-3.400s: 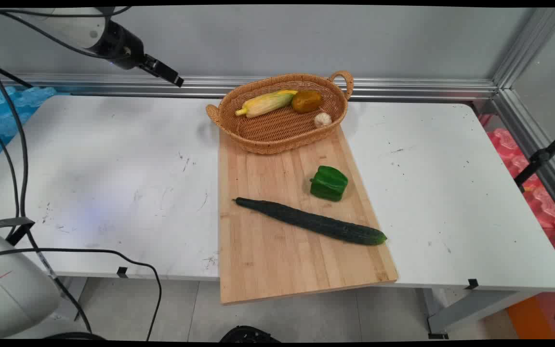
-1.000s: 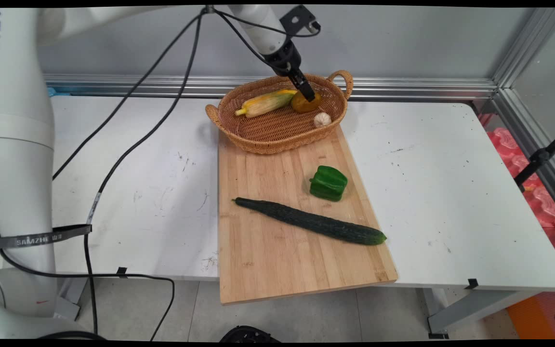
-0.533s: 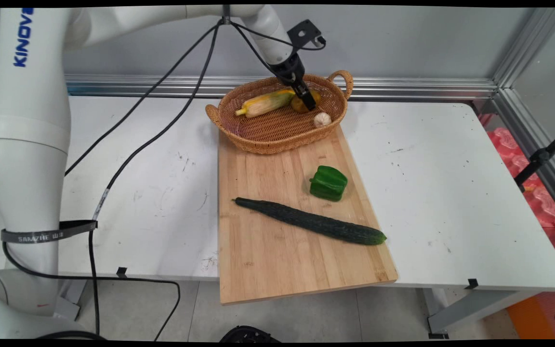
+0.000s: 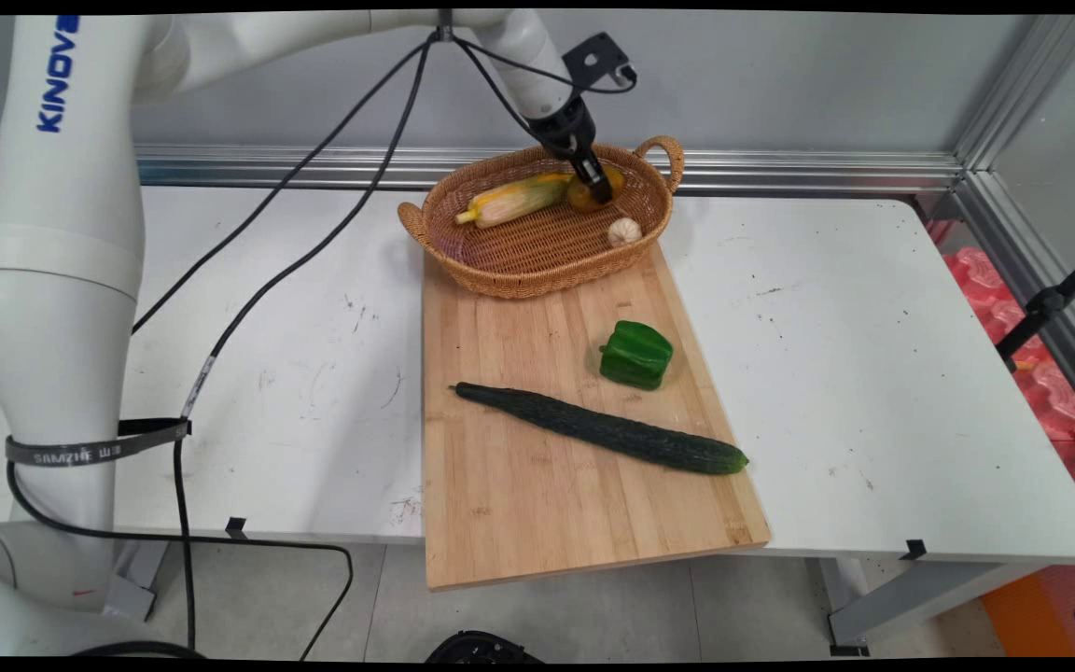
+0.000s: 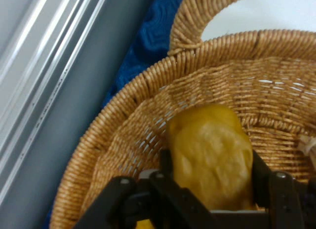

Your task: Place the picked object on the cutting board

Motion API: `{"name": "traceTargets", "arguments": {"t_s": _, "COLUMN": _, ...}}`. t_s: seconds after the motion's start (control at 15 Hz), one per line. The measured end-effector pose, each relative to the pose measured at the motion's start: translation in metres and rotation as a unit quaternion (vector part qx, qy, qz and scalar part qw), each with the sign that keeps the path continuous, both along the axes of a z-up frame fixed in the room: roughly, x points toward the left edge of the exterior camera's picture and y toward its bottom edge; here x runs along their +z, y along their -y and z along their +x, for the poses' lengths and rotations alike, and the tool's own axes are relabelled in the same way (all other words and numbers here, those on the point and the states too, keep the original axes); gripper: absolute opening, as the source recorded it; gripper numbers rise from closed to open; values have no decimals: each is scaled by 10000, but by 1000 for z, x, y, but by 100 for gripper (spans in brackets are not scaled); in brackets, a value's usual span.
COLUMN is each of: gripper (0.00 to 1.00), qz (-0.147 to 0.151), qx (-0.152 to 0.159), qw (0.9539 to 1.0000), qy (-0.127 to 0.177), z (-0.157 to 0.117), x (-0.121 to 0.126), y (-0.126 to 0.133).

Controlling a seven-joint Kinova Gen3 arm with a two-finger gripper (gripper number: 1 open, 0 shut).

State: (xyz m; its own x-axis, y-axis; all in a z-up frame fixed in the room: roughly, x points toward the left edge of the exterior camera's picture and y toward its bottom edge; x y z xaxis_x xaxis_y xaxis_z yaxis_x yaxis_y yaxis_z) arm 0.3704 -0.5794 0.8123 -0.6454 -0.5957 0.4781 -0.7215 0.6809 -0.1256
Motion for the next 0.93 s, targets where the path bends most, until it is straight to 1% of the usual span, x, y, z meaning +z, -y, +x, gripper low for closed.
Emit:
{"name": "traceTargets", "arguments": {"t_s": 0.13, "gripper": 0, "qz": -38, "qx": -25, "qw": 10000, "qy": -23, "z": 3, "x": 11, "y": -4}}
{"name": "traceTargets", "arguments": {"t_s": 0.4, "gripper": 0, "qz": -134, "qx": -114, "qw": 9998, "qy": -88, "z": 12, "x": 46, "y": -24}}
{"name": "traceTargets", "arguments": {"t_s": 0.53, "gripper": 0, "qz": -187, "qx": -222, "qw": 9995, "qy": -121, "z": 17, "x": 68, "y": -39}}
{"name": "traceTargets", "arguments": {"t_s": 0.73, "gripper": 0, "qz": -226, "qx": -522, "qw": 9983, "qy": -149, "z": 25, "x": 101, "y": -68}}
{"name": "traceTargets", "arguments": {"t_s": 0.93, "gripper": 0, "qz": -216, "qx": -998, "qw": 9946, "qy": -174, "z": 31, "x": 128, "y": -102}}
